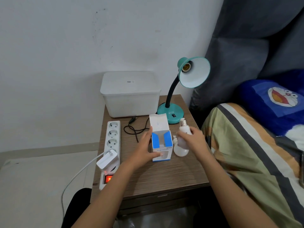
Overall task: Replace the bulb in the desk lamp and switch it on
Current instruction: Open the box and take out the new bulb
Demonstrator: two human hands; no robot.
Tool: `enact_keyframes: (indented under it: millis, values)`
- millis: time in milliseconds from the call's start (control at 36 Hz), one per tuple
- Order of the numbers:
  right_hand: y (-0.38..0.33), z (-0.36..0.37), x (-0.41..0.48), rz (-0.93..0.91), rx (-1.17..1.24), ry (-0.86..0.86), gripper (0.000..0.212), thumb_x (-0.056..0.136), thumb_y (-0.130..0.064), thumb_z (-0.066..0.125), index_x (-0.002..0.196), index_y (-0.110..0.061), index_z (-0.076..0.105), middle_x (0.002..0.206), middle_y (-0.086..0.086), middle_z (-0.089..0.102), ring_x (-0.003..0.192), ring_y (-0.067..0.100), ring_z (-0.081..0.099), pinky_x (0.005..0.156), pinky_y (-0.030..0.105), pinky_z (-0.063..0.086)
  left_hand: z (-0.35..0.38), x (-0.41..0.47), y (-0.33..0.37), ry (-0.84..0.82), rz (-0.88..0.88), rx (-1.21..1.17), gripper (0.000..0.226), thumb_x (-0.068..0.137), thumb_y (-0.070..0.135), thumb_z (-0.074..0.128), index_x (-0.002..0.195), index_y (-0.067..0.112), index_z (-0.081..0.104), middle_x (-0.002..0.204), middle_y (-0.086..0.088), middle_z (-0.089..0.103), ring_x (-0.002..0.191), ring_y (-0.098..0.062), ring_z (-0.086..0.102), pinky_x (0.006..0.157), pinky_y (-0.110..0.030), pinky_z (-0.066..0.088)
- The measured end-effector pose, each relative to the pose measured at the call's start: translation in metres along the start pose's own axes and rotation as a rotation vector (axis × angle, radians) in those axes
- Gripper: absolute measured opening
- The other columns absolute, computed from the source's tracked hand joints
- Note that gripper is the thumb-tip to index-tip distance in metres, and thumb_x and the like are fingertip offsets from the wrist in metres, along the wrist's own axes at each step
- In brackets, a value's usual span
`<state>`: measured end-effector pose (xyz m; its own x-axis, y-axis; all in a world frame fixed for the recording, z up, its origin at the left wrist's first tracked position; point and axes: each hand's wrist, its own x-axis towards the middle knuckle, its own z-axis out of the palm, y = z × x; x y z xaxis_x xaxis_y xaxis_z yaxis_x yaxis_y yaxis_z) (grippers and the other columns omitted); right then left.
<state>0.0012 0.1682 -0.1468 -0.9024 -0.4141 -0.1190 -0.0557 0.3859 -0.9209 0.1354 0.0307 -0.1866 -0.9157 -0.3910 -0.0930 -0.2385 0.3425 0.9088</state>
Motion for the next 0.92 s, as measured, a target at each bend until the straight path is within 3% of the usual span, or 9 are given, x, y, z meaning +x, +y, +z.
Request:
enact_keyframes:
  millis: [83,194,250,417,528,694,778,833,917]
  values:
    - [-0.011,0.006,0.014,0.026,0.061,0.014,0.023,0.076,-0.024,0.074,0.091,-0.013,0.060,0.086,0.003,0.059,0.076,0.016,0.055,0.071,0.038,0.050,0.002,-0.002,-0.003,-0.002,0.023,-0.034,0.101,0.077,0.015,0.074,0.147,0.035,0.005,0.141,0.026,0.018,0.127,0.009,0.028,0.105,-0.018,0.035]
    - [-0.015,0.016,0.028,0.068,0.104,-0.001,0.025,0.079,-0.026,0.072,0.095,-0.015,0.057,0.090,0.001,0.058,0.083,0.017,0.057,0.072,0.036,0.052,0.004,-0.004,-0.005,0.009,0.040,-0.037,0.097,0.076,0.015,0.074,0.135,0.050,0.005,0.129,0.035,0.020,0.113,0.024,0.032,0.093,-0.004,0.036]
    - [-0.016,0.020,0.034,0.129,0.187,-0.011,0.032,0.077,-0.024,0.073,0.101,-0.006,0.063,0.094,0.006,0.063,0.085,0.020,0.059,0.070,0.035,0.052,0.003,-0.003,-0.006,0.006,0.041,-0.039,0.098,0.076,0.016,0.075,0.136,0.049,0.005,0.134,0.031,0.020,0.118,0.019,0.030,0.099,-0.009,0.032]
    - [-0.017,0.020,0.036,0.165,0.245,-0.126,0.038,0.079,-0.027,0.070,0.113,-0.010,0.064,0.107,0.009,0.066,0.087,0.018,0.060,0.063,0.029,0.050,0.000,0.000,-0.011,0.002,0.024,-0.077,0.101,0.075,0.016,0.076,0.146,0.035,0.008,0.136,0.030,0.020,0.126,0.014,0.024,0.100,-0.003,0.027]
    - [-0.014,0.015,0.033,0.090,0.217,-0.203,0.033,0.078,-0.027,0.071,0.105,-0.009,0.067,0.108,0.017,0.068,0.089,0.023,0.063,0.071,0.035,0.051,-0.001,0.003,-0.012,-0.005,0.029,-0.053,0.097,0.075,0.018,0.077,0.140,0.045,0.010,0.130,0.037,0.023,0.122,0.018,0.028,0.105,-0.013,0.028]
    - [-0.006,0.001,0.020,0.021,0.246,-0.319,0.009,0.081,-0.017,0.069,0.089,-0.019,0.070,0.099,0.011,0.068,0.089,0.024,0.061,0.073,0.035,0.050,-0.001,0.002,-0.016,0.043,0.030,-0.095,0.090,0.072,0.018,0.079,0.137,0.041,0.021,0.132,0.024,0.032,0.117,0.021,0.034,0.091,0.005,0.030]
    - [-0.003,-0.006,0.012,-0.023,0.230,-0.378,0.010,0.081,-0.015,0.069,0.091,-0.017,0.070,0.101,0.006,0.071,0.090,0.019,0.064,0.072,0.030,0.052,-0.001,0.000,-0.015,0.049,0.016,-0.083,0.092,0.073,0.021,0.078,0.145,0.029,0.021,0.137,0.018,0.031,0.126,0.005,0.033,0.098,-0.005,0.029]
    - [0.000,-0.009,0.008,-0.053,0.204,-0.394,0.016,0.081,-0.013,0.070,0.096,-0.011,0.069,0.102,0.004,0.072,0.092,0.015,0.065,0.072,0.024,0.052,-0.001,0.000,-0.015,0.052,0.005,-0.083,0.095,0.073,0.022,0.078,0.147,0.027,0.019,0.143,0.013,0.029,0.129,0.001,0.030,0.103,-0.016,0.028]
    - [0.002,-0.009,0.002,-0.100,0.164,-0.382,0.025,0.078,-0.006,0.073,0.102,-0.004,0.067,0.098,0.003,0.073,0.090,0.011,0.066,0.070,0.014,0.053,0.002,0.000,-0.015,0.064,-0.003,-0.098,0.097,0.071,0.023,0.080,0.146,0.029,0.019,0.147,0.010,0.029,0.130,0.000,0.031,0.106,-0.020,0.029]
